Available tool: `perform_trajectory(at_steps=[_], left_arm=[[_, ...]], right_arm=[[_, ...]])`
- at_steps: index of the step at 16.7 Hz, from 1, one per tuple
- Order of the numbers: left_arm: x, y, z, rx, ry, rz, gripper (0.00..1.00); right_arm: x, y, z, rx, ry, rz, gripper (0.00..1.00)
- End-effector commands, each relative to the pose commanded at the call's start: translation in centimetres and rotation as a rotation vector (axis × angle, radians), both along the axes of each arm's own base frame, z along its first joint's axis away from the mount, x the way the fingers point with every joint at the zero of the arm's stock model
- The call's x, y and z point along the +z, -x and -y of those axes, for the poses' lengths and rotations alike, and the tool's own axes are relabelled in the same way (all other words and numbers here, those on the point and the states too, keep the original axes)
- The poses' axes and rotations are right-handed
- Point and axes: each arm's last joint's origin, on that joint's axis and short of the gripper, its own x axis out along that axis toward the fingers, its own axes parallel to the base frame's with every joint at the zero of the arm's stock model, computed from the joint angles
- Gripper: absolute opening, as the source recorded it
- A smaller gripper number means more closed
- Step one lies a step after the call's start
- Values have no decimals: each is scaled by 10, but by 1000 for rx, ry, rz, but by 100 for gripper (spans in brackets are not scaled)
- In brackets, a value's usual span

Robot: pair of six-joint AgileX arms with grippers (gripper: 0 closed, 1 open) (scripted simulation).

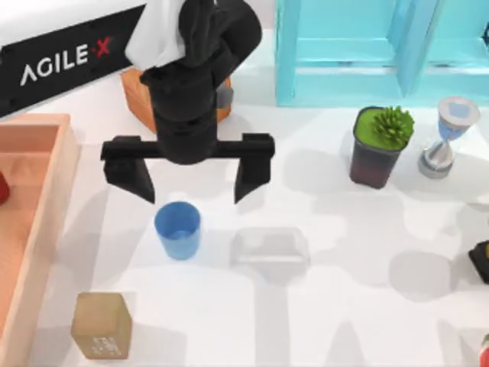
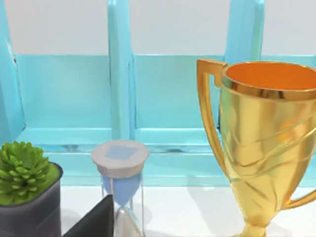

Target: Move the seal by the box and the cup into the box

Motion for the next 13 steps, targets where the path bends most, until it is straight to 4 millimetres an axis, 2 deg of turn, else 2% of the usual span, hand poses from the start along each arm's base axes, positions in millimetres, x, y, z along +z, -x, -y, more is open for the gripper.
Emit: perform_trajectory(at_steps=[6, 13], left_arm=[[-5, -2, -1, 3, 0, 0, 100], [-68, -2, 2, 0, 3, 4, 100]], right_arm=[[0, 0, 0, 0, 0, 0, 100], [0, 0, 0, 0, 0, 0, 100]])
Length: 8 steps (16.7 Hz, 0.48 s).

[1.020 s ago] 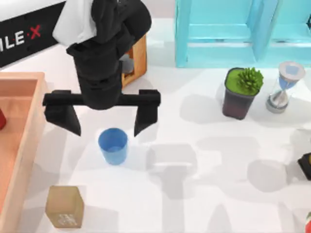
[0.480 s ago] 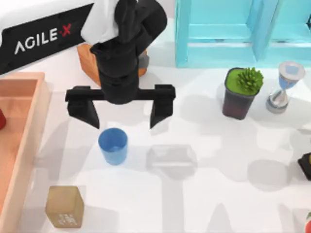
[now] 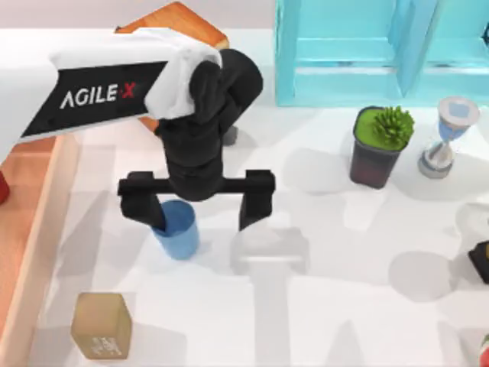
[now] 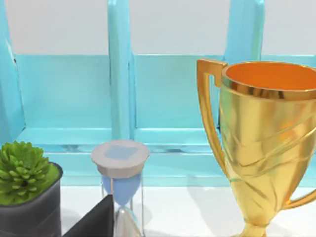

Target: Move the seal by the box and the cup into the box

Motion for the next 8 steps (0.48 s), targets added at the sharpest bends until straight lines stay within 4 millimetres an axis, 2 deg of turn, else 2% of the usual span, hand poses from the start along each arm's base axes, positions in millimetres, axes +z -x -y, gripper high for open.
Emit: perform_trajectory(at_steps=[2, 6, 8], left_arm=[[-12, 1, -1, 0, -1, -2, 100], [-13, 1, -1, 0, -1, -2, 100], [-13, 1, -1, 0, -1, -2, 85]], right_arm=[[0, 0, 0, 0, 0, 0, 100], [0, 0, 0, 0, 0, 0, 100], [0, 0, 0, 0, 0, 0, 100]])
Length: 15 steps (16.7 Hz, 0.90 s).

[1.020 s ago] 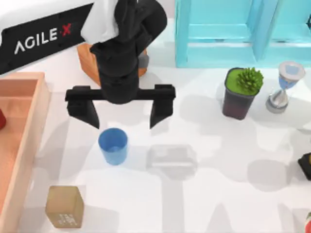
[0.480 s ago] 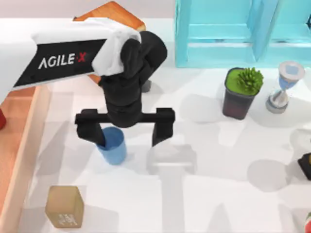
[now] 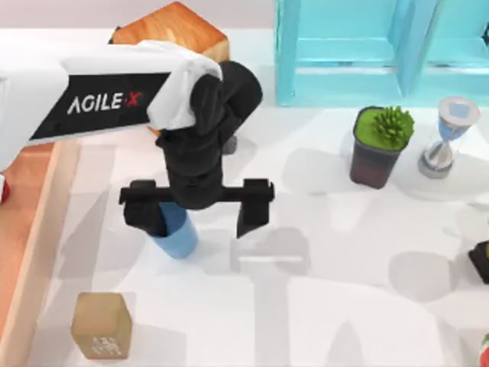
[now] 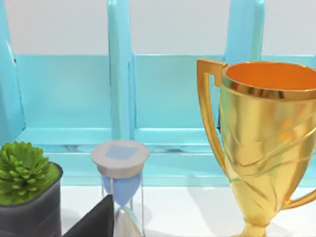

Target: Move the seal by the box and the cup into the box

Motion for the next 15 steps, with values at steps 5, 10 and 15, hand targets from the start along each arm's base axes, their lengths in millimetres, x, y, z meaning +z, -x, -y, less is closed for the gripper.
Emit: perform_trajectory(at_steps=[5, 10, 15], left_arm=[[0, 0, 0, 0, 0, 0, 47], [0, 0, 0, 0, 0, 0, 10], [0, 0, 0, 0, 0, 0, 0]], right_arm=[[0, 0, 0, 0, 0, 0, 100], [0, 0, 0, 0, 0, 0, 100], [0, 0, 0, 0, 0, 0, 100]])
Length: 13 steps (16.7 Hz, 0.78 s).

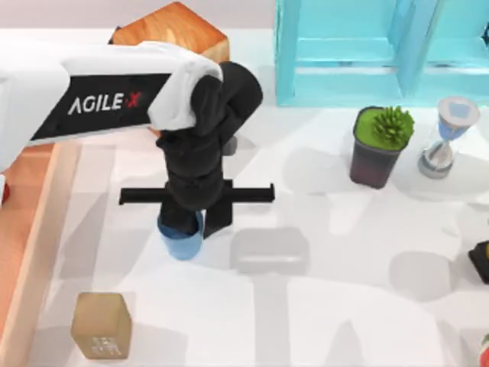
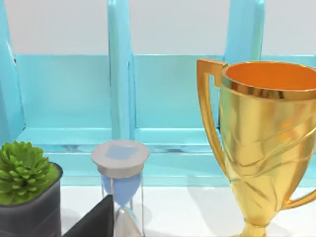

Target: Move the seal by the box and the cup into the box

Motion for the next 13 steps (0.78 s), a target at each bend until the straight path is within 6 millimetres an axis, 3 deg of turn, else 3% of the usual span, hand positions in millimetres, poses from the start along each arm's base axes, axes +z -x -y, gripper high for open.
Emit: perform_trajectory(at_steps=[7, 13], left_arm=[[7, -2, -5, -4, 2, 3, 0], [72, -7, -70, 0, -1, -2, 0]], right_arm=[[0, 0, 0, 0, 0, 0, 100], [0, 0, 0, 0, 0, 0, 100]])
